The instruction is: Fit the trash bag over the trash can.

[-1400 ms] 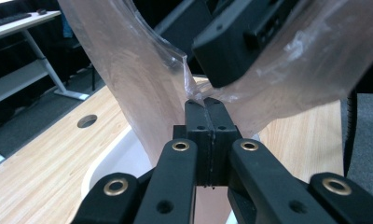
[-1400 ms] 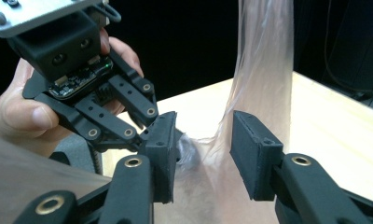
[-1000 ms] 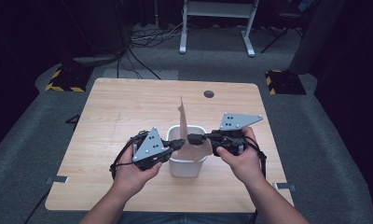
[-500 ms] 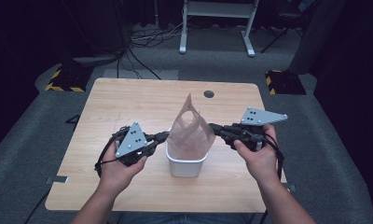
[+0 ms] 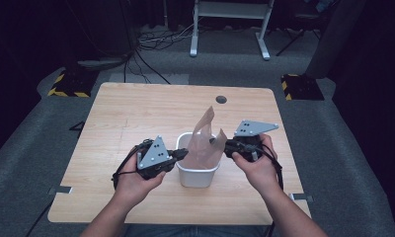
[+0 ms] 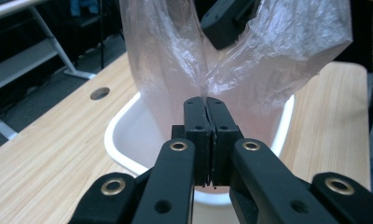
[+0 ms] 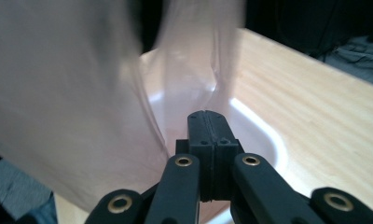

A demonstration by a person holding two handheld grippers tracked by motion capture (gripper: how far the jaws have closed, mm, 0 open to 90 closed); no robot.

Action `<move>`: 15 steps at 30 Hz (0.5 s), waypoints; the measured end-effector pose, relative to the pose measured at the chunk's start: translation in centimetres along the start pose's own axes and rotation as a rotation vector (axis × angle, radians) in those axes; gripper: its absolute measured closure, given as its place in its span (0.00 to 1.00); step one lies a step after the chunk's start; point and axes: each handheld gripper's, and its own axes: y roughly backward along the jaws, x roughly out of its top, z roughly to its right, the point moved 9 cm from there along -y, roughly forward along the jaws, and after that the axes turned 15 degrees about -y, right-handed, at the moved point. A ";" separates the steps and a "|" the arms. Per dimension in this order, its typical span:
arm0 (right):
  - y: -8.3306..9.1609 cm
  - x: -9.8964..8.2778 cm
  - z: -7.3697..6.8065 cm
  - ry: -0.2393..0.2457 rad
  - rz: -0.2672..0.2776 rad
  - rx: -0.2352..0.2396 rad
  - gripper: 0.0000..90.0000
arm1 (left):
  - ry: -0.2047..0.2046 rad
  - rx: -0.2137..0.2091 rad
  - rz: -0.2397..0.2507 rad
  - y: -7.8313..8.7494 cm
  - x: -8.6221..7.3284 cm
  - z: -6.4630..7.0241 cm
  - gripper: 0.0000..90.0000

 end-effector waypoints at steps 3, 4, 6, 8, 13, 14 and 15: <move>1.5 1.1 0.7 -0.012 0.050 -0.021 1.00 | 0.006 0.018 0.027 1.4 0.2 -0.3 0.98; 2.0 1.5 0.9 -0.011 0.068 -0.029 1.00 | 0.003 0.022 0.028 1.7 0.2 -0.3 0.98; 2.8 2.0 1.2 -0.012 0.092 -0.040 1.00 | -0.005 0.033 0.033 2.4 0.3 -0.2 0.99; 3.5 2.5 1.6 -0.014 0.117 -0.054 1.00 | -0.008 0.045 0.027 3.1 0.0 -0.4 1.00; 4.5 2.7 3.1 -0.036 0.141 -0.081 1.00 | 0.027 0.093 -0.007 4.6 -1.7 -1.7 1.00; 4.6 2.7 3.3 -0.043 0.142 -0.086 1.00 | 0.035 0.097 -0.007 4.7 -2.0 -1.9 1.00; 4.6 2.6 3.4 -0.047 0.142 -0.085 1.00 | 0.042 0.091 -0.006 4.7 -2.2 -1.8 1.00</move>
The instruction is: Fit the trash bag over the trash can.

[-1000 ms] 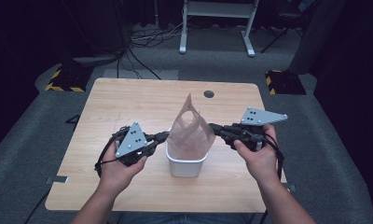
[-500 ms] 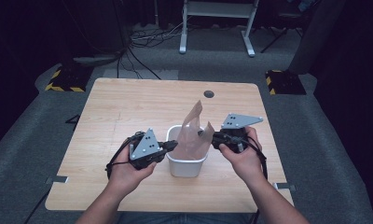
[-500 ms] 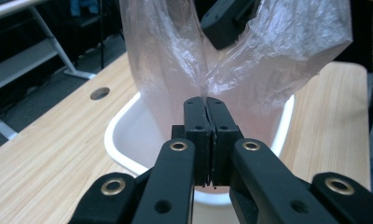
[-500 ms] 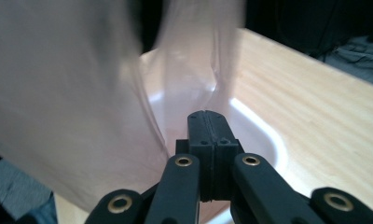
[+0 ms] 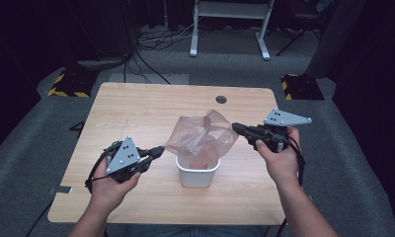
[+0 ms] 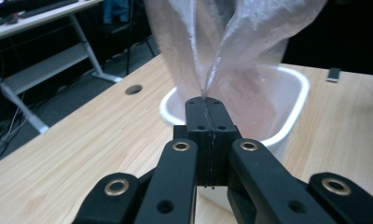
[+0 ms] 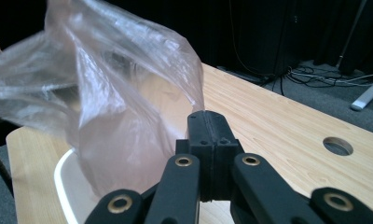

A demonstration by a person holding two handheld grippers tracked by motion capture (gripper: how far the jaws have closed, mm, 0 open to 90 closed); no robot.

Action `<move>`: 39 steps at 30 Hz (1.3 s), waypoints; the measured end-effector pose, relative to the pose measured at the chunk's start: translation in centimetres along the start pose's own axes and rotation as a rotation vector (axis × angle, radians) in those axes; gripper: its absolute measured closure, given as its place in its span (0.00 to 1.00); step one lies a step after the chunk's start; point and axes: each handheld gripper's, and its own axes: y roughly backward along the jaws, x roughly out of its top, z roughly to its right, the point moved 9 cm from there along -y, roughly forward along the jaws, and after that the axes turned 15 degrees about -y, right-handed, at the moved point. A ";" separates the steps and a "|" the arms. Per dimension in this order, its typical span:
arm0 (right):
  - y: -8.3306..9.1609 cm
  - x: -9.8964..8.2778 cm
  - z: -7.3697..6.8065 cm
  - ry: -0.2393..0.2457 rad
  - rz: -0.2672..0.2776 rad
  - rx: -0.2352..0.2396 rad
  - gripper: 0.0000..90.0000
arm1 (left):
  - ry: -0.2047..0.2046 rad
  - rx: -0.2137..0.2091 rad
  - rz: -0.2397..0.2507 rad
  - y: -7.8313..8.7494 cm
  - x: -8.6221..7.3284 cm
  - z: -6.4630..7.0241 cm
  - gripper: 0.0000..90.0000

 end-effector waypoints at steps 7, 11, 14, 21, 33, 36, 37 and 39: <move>-2.0 -1.2 -2.1 0.023 -0.049 0.080 0.99 | 0.028 -0.091 0.105 -1.1 2.3 2.1 0.65; -2.3 -1.4 -2.4 0.026 -0.068 0.081 0.92 | 0.111 -0.054 0.178 0.2 3.0 0.5 0.50; -2.2 -1.1 -2.1 0.029 -0.050 0.057 0.75 | 0.184 0.001 0.180 0.6 2.7 -1.2 0.48; -3.0 0.4 -3.2 0.059 -0.009 0.096 0.49 | 0.256 0.022 0.070 -1.9 2.8 -2.6 0.44; -6.8 0.6 -6.1 0.114 -0.108 0.141 0.70 | 0.192 -0.015 -0.018 -4.2 2.2 -1.4 0.90; -7.2 -0.1 -5.4 0.111 -0.169 0.105 0.95 | 0.177 0.015 -0.021 -3.6 1.9 -1.9 0.90; -7.0 -0.2 -5.2 0.107 -0.174 0.094 0.99 | 0.179 0.024 -0.021 -3.4 1.8 -2.1 0.90; -6.5 -0.3 -4.6 0.099 -0.170 0.065 1.00 | 0.187 0.039 -0.027 -3.1 1.3 -2.6 0.92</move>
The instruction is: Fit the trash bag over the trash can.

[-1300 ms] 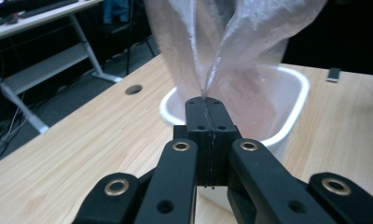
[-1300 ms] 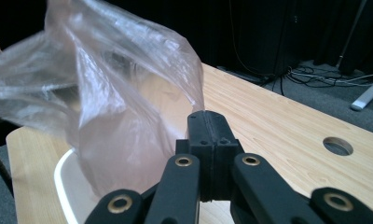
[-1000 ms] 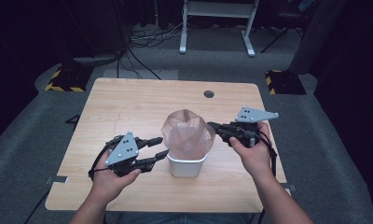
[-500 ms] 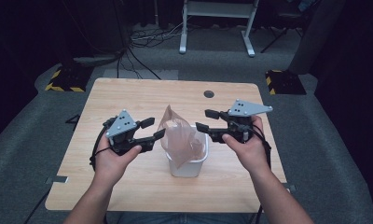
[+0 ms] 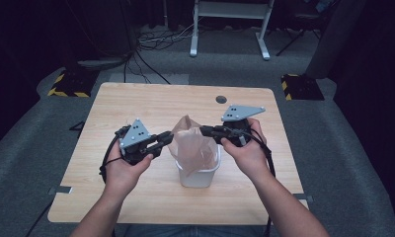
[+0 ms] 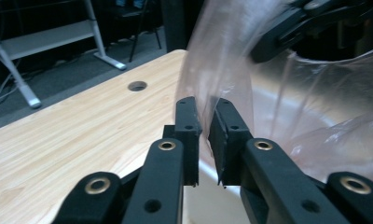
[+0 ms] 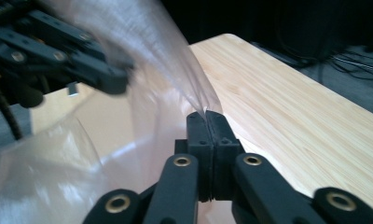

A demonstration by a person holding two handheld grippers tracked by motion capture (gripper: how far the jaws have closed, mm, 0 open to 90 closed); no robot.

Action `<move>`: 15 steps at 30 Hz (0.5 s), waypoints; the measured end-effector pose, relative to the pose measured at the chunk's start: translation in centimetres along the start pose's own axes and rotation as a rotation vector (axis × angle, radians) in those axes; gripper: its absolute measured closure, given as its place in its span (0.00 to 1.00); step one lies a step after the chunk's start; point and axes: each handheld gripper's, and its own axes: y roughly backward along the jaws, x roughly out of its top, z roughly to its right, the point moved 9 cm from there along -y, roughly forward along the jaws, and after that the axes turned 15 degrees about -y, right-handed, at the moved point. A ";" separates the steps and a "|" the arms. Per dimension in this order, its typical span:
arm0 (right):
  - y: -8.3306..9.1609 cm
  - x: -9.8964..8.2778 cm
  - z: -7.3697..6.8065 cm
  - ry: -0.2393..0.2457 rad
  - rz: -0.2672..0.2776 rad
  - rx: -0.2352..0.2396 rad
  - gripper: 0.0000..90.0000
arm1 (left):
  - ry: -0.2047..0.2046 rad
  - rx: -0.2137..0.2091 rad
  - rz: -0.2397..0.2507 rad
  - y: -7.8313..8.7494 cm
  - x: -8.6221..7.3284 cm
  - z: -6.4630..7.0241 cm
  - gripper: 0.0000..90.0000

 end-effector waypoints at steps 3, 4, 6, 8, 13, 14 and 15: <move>1.1 -0.3 1.0 -0.011 0.003 -0.037 1.00 | -0.007 0.010 -0.015 0.0 -0.4 -0.5 0.95; 1.4 -0.5 1.3 -0.014 0.004 -0.052 1.00 | -0.017 0.018 -0.022 -0.1 -0.6 -0.6 0.95; 2.0 -0.8 2.0 -0.025 0.002 -0.069 1.00 | -0.031 0.020 -0.038 -0.4 -0.8 -0.7 0.95; 2.3 -1.2 2.8 -0.039 -0.002 -0.085 1.00 | -0.042 0.011 -0.058 -1.1 -1.1 -0.8 0.95; 1.3 -2.5 4.6 -0.063 -0.031 -0.113 1.00 | -0.052 -0.002 -0.122 -2.9 -2.1 -1.2 0.95; 1.1 -2.7 5.0 -0.074 -0.035 -0.112 1.00 | -0.044 -0.009 -0.133 -3.3 -2.4 -1.4 0.96; 0.7 -3.0 5.5 -0.089 -0.041 -0.112 1.00 | -0.041 -0.015 -0.138 -3.5 -2.6 -1.5 0.96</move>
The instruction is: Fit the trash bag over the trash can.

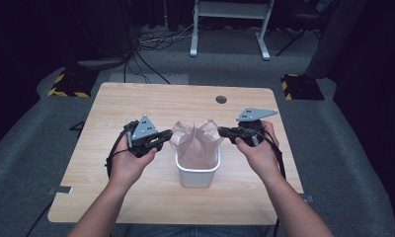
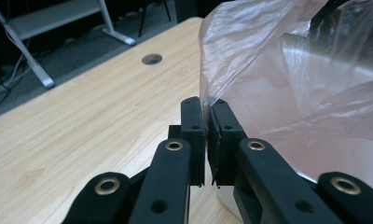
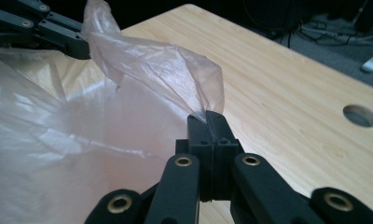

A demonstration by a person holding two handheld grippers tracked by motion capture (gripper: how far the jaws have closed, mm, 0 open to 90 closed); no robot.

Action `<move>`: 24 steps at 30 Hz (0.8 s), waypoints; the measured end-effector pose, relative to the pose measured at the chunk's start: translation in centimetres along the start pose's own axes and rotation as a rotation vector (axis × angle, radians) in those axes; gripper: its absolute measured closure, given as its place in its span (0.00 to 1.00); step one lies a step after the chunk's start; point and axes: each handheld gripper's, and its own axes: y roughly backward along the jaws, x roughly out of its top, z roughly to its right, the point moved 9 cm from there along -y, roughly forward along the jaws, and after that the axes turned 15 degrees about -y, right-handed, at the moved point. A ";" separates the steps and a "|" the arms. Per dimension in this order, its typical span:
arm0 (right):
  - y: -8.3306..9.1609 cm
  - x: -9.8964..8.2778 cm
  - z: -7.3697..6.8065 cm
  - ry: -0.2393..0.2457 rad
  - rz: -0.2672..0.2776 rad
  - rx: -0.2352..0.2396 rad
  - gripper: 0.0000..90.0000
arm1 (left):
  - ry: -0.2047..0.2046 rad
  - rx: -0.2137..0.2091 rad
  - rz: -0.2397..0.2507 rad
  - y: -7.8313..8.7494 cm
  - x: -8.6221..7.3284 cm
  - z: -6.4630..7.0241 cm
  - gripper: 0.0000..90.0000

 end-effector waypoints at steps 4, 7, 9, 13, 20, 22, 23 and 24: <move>-1.1 -0.5 1.3 -0.027 -0.015 -0.020 1.00 | 0.003 -0.024 -0.029 -1.3 -0.6 -0.1 0.96; -1.8 -1.0 2.0 -0.049 -0.031 -0.030 1.00 | 0.008 -0.041 -0.049 -2.0 -1.1 -0.1 0.97; -2.2 -1.4 2.5 -0.064 -0.047 -0.034 1.00 | 0.014 -0.054 -0.060 -2.3 -1.6 0.0 0.97; -3.0 -2.7 2.8 -0.090 -0.090 -0.021 1.00 | 0.024 -0.081 -0.073 -2.6 -2.3 0.5 0.98; -3.7 -3.8 2.6 -0.095 -0.113 -0.014 1.00 | 0.031 -0.093 -0.089 -3.5 -3.0 0.8 0.98; -3.9 -3.9 2.6 -0.093 -0.120 -0.014 1.00 | 0.029 -0.097 -0.096 -3.7 -3.2 0.9 0.98; -4.0 -4.1 2.6 -0.095 -0.125 -0.013 1.00 | 0.038 -0.106 -0.105 -3.8 -3.4 1.0 0.98; -4.1 -4.3 2.6 -0.095 -0.132 -0.015 1.00 | 0.032 -0.100 -0.112 -3.9 -3.6 1.0 0.98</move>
